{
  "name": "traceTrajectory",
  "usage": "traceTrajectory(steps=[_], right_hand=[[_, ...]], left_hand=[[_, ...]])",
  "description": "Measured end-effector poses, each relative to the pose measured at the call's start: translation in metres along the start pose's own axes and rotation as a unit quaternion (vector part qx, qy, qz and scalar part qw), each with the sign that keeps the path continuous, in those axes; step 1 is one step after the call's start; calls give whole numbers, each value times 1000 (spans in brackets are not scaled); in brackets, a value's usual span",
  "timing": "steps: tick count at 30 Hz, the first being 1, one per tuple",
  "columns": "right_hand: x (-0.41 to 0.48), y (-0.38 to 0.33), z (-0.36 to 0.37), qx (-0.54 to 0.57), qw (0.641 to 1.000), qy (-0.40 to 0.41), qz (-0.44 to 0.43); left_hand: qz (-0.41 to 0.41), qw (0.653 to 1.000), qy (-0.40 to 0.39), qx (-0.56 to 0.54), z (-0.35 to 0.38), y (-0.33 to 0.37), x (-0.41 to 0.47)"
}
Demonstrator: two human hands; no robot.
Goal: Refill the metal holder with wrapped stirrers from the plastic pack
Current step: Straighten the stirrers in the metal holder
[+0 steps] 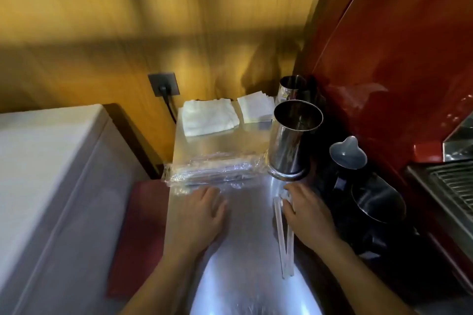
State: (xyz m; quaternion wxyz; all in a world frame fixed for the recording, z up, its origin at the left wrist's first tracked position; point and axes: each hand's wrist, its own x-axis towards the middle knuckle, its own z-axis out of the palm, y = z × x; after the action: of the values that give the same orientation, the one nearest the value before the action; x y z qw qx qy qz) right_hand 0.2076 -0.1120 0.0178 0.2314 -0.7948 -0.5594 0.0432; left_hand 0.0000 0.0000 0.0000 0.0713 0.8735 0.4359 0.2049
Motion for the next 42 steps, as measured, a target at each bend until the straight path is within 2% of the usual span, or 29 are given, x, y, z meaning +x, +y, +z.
traceTrajectory(steps=[2,6,11,16,21,28,39,42], right_hand=[[-4,2,3,-7,999,-21,48],[-12,4,7,-22,994,-56,93],[-14,6,10,-65,980,-119,144],[-6,8,15,-60,970,-140,192],[-1,6,11,-51,966,-155,200],[5,1,9,50,977,-127,164],[15,1,42,24,961,-211,174],[18,5,45,78,952,-226,191]], left_hand=[[10,1000,-18,-18,8,1,-7],[-36,995,-67,-68,22,3,-26],[-41,996,-56,-49,23,4,-30],[-39,997,-48,-43,22,6,-30],[-43,996,-54,-55,20,7,-31],[-44,996,-56,-52,17,7,-31],[-50,995,-60,-64,16,8,-30],[-50,995,-61,-63,16,8,-30]])
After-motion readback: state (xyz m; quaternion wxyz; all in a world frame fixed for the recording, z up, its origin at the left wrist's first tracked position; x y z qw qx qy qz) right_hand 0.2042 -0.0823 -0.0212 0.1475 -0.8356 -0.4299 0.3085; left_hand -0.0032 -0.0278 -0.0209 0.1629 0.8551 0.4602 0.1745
